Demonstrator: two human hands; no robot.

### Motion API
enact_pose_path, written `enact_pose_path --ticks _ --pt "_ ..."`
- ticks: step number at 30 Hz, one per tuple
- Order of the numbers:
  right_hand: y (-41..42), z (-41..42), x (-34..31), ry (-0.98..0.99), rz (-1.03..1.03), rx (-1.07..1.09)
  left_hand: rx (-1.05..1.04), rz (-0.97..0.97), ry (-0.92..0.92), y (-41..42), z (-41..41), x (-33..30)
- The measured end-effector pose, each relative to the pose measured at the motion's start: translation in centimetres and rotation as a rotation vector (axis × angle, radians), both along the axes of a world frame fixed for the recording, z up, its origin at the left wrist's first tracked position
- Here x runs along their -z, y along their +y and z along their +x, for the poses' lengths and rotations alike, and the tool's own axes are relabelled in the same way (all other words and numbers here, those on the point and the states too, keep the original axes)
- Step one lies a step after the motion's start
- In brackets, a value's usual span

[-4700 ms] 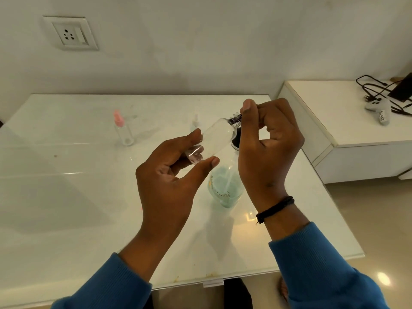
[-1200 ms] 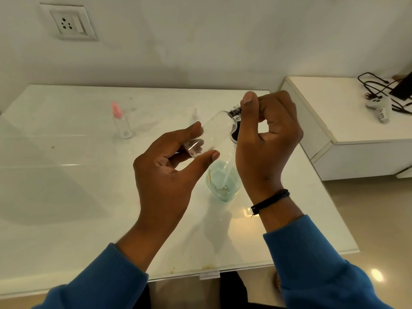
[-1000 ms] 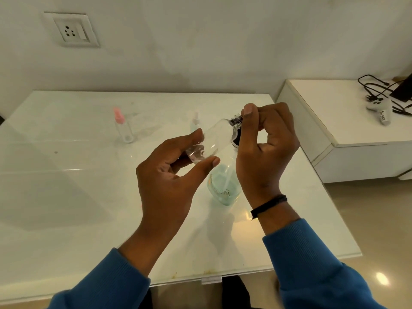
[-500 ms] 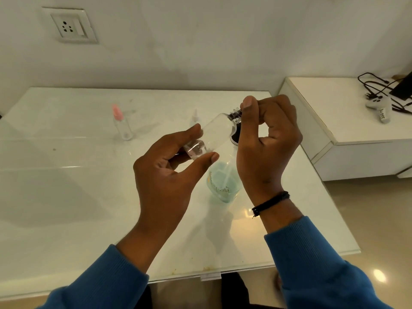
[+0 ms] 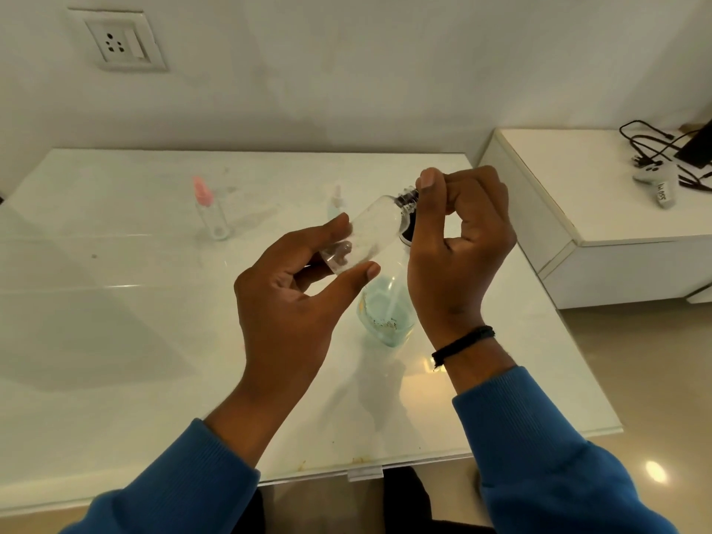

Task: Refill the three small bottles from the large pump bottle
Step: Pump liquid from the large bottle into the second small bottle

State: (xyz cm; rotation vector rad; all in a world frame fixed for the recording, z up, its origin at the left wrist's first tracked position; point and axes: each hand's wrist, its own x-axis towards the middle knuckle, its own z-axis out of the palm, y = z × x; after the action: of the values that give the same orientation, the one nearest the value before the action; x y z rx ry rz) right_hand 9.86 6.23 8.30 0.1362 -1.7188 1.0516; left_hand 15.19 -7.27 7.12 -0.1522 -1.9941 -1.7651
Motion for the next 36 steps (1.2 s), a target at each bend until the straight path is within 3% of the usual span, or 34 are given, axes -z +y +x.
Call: enact_pose_path --ticks 36 --pt "-0.24 0.14 -0.63 0.0 0.01 0.014 0.006 0.013 -0.013 -0.02 -0.03 -0.15"
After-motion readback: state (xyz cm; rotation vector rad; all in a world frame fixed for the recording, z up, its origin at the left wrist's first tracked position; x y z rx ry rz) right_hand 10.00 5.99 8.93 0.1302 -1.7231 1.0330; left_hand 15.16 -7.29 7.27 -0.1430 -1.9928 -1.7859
